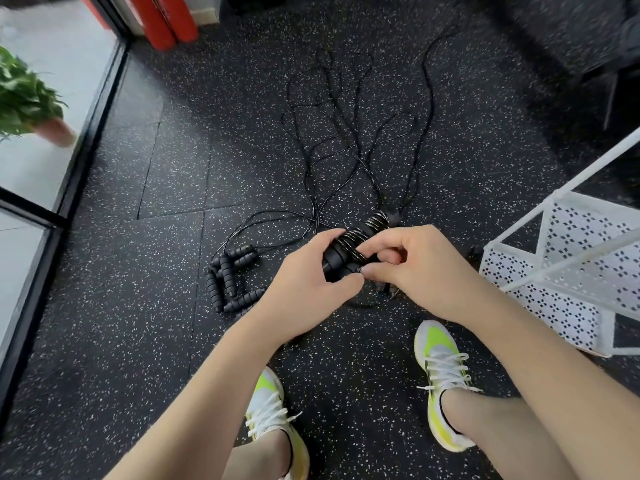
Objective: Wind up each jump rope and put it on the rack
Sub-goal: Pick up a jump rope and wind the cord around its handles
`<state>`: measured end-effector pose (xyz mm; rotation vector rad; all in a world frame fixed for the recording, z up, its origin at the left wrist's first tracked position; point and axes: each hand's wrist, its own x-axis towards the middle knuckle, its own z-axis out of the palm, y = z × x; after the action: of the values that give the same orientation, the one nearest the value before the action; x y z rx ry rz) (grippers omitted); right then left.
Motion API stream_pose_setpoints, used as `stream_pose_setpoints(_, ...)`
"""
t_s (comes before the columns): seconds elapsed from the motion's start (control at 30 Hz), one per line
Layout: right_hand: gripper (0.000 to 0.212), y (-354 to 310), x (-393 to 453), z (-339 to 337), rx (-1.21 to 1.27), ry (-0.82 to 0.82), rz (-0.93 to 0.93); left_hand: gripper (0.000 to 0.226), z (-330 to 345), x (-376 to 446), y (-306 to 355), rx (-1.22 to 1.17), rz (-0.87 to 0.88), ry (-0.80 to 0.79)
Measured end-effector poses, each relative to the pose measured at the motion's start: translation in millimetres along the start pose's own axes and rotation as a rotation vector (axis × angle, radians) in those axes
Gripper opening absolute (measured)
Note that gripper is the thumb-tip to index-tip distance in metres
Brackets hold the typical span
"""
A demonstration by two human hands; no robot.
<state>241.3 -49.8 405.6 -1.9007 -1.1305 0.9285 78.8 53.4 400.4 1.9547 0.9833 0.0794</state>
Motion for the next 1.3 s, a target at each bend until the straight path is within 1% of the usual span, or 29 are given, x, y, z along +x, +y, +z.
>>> stream_pose_setpoints(0.07, 0.018, 1, 0, 5, -0.081, -0.014, 0.068, 0.062, 3, -2, 1, 0.019, 0.009, 0.006)
stream_pose_setpoints(0.13, 0.018, 0, -2, 9, -0.249, -0.011, 0.092, 0.063, 5, -2, 0, 0.041, 0.021, -0.007)
stream_pose_setpoints(0.27, 0.012, -7, -6, 6, -0.478, -0.048, 0.041, 0.065, -2, -1, -1, 0.101, 0.035, -0.082)
stream_pose_setpoints(0.37, 0.012, -10, -7, 7, -0.542, -0.042, -0.021, 0.063, -9, -2, 0, 0.091, 0.026, -0.096)
stream_pose_setpoints(0.47, 0.015, -10, -10, 13, -0.568, -0.009, -0.080, 0.061, -12, 0, 0, 0.058, 0.013, -0.067)
stream_pose_setpoints(0.6, 0.017, -11, -15, 20, -0.559, 0.076, -0.153, 0.063, -11, 0, -3, -0.055, -0.011, -0.037)
stream_pose_setpoints(0.67, 0.017, -13, -17, 23, -0.529, 0.094, -0.148, 0.068, -8, 2, -6, -0.129, -0.029, -0.021)
stream_pose_setpoints(0.7, 0.017, -13, -17, 25, -0.511, 0.106, -0.138, 0.067, -6, 3, -8, -0.176, -0.041, -0.007)
stream_pose_setpoints(0.83, 0.017, -10, -15, 29, -0.467, 0.185, -0.140, 0.033, -2, 6, -9, -0.433, -0.052, 0.004)
stream_pose_setpoints(0.9, 0.017, -6, -13, 31, -0.438, 0.233, -0.159, 0.027, 1, 5, -8, -0.542, -0.068, -0.008)
stream_pose_setpoints(0.97, 0.017, -2, -11, 29, -0.425, 0.268, -0.172, 0.031, 4, 6, -7, -0.604, -0.096, 0.000)
stream_pose_setpoints(1.0, 0.016, 0, -10, 28, -0.417, 0.274, -0.190, 0.031, 5, 7, -6, -0.631, -0.112, 0.015)
stream_pose_setpoints(1.1, 0.009, 1, -10, 27, -0.320, 0.228, -0.248, 0.019, 6, 9, -6, -0.703, -0.139, 0.077)
stream_pose_setpoints(1.2, 0.013, -1, -11, 25, -0.251, 0.226, -0.225, 0.021, 6, 8, -4, -0.730, -0.130, 0.068)
stream_pose_setpoints(1.3, 0.019, -2, -11, 21, -0.163, 0.212, -0.203, 0.025, 7, 7, -2, -0.708, -0.109, 0.068)
